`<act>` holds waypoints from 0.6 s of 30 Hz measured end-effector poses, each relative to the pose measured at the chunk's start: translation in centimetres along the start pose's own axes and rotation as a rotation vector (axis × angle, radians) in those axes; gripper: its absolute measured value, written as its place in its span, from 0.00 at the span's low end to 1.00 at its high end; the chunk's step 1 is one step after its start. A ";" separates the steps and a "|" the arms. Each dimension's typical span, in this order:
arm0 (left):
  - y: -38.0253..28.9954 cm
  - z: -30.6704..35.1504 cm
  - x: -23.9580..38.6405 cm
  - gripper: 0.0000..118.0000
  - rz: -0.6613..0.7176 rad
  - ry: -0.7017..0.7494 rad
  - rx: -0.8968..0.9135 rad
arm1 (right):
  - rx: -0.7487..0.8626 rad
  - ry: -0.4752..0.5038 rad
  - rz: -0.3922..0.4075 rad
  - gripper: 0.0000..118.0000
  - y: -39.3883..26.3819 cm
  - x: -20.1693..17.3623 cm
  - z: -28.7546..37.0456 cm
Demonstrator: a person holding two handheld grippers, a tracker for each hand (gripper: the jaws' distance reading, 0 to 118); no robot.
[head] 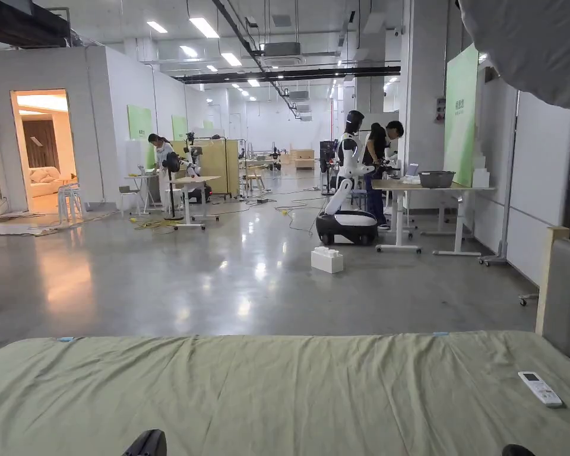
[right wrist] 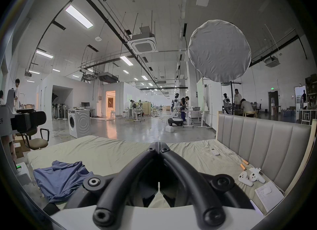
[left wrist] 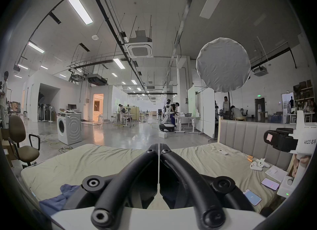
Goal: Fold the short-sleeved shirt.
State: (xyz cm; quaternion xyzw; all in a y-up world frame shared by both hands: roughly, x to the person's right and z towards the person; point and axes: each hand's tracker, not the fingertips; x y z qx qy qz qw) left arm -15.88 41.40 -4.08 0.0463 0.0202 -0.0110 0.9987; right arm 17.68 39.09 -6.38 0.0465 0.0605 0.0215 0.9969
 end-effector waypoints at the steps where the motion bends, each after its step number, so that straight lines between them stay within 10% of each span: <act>1: 0.0 0.0 0.0 0.01 0.001 0.001 0.000 | -0.001 0.000 -0.002 0.00 0.0 0.0 0.0; 18: 0.3 0.2 0.0 0.01 0.012 -0.025 0.010 | 0.000 0.014 -0.003 0.00 0.3 -0.2 0.0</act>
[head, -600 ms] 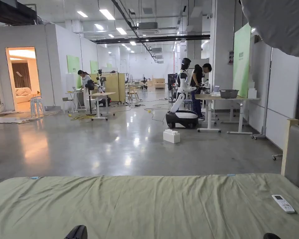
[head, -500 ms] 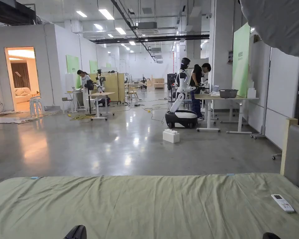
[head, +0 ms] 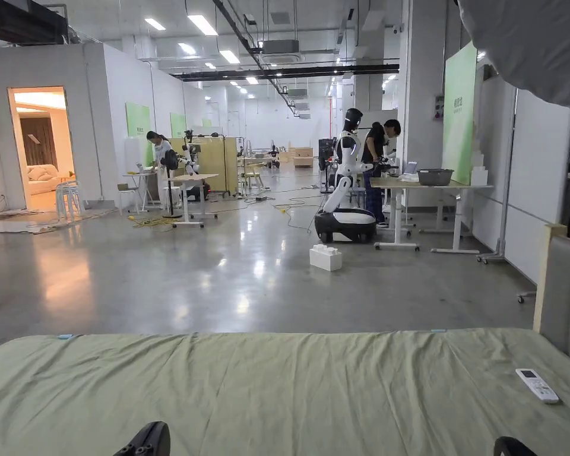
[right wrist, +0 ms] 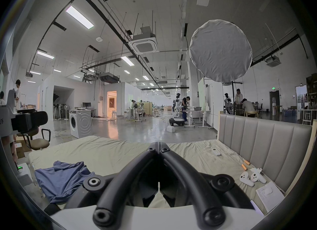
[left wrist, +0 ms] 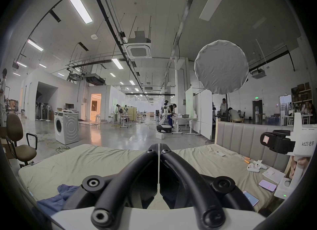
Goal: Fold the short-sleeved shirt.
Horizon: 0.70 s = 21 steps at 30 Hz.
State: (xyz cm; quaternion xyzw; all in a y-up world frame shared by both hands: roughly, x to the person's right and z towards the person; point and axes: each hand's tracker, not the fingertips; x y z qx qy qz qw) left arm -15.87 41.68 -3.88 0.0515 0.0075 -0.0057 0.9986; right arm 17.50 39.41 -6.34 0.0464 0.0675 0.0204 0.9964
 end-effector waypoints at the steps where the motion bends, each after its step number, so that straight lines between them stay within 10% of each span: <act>1: 0.0 0.0 0.0 0.01 -0.003 0.001 0.000 | 0.000 0.000 0.001 0.00 -0.1 0.0 0.0; 21: -0.2 -0.1 -0.4 0.01 -0.029 0.028 -0.012 | -0.013 0.000 0.002 0.00 -0.2 0.0 -0.3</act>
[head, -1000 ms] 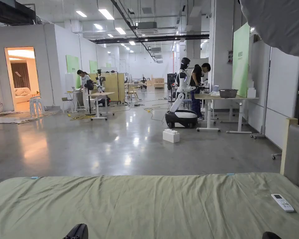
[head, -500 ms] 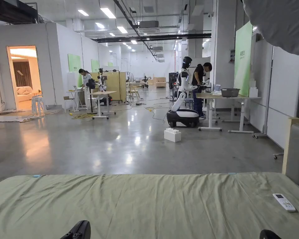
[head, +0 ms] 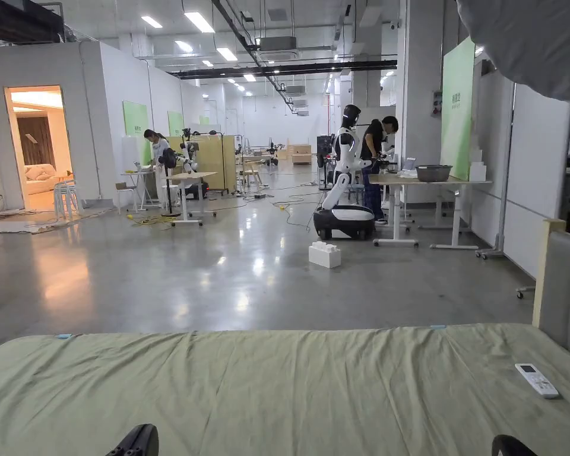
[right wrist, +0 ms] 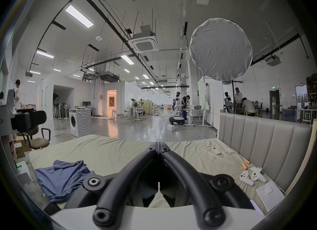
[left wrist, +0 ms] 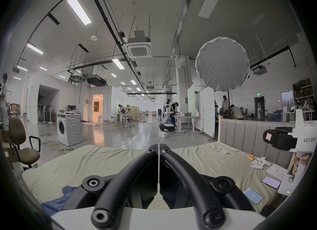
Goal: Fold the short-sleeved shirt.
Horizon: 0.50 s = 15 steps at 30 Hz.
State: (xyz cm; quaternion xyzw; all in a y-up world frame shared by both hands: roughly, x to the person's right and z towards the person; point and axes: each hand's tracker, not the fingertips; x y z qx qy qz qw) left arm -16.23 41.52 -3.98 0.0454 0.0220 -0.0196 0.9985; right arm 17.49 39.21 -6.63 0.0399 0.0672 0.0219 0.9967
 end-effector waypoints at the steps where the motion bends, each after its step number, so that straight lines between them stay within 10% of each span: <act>1: 0.0 0.0 -0.1 0.01 0.003 0.006 -0.001 | 0.001 -0.001 0.007 0.00 0.0 0.0 0.0; 15: 0.3 -0.3 0.4 0.01 0.004 -0.015 -0.001 | -0.002 -0.015 -0.007 0.00 -0.2 0.4 0.1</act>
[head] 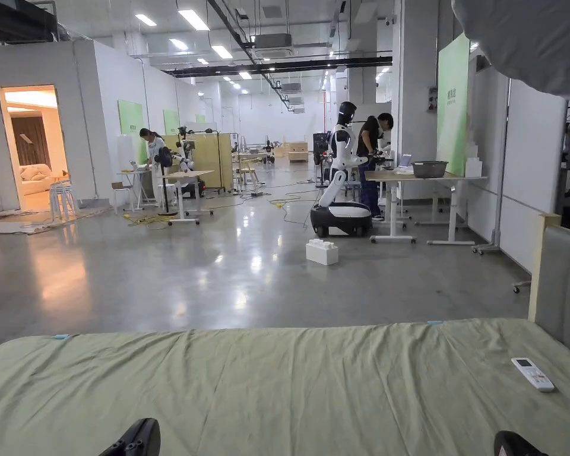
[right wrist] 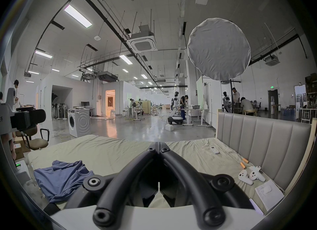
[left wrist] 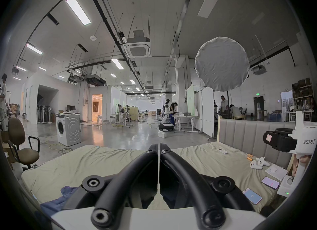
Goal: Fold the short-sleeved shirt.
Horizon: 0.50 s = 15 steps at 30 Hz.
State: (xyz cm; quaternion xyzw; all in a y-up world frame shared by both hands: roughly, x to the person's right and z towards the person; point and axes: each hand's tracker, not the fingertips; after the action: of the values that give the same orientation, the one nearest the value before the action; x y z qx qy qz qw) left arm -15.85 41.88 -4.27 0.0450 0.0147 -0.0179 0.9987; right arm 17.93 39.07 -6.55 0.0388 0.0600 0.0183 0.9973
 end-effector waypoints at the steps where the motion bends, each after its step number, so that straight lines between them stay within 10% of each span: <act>1: 0.0 0.0 0.0 0.01 -0.001 0.000 -0.003 | 0.000 0.000 0.000 0.00 0.0 0.0 0.0; 13: 0.1 -0.1 -0.1 0.01 -0.059 0.010 -0.009 | 0.002 0.009 0.028 0.00 0.2 -0.2 -0.2; 15: 0.1 -0.4 0.5 0.01 -0.227 0.025 -0.010 | -0.061 -0.036 0.137 0.00 0.3 -0.9 -0.2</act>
State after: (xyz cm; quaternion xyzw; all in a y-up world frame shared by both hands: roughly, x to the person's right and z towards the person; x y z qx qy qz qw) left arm -15.37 41.97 -4.64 0.0384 0.0321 -0.1303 0.9902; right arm 16.97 39.32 -6.59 0.0129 0.0385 0.0873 0.9954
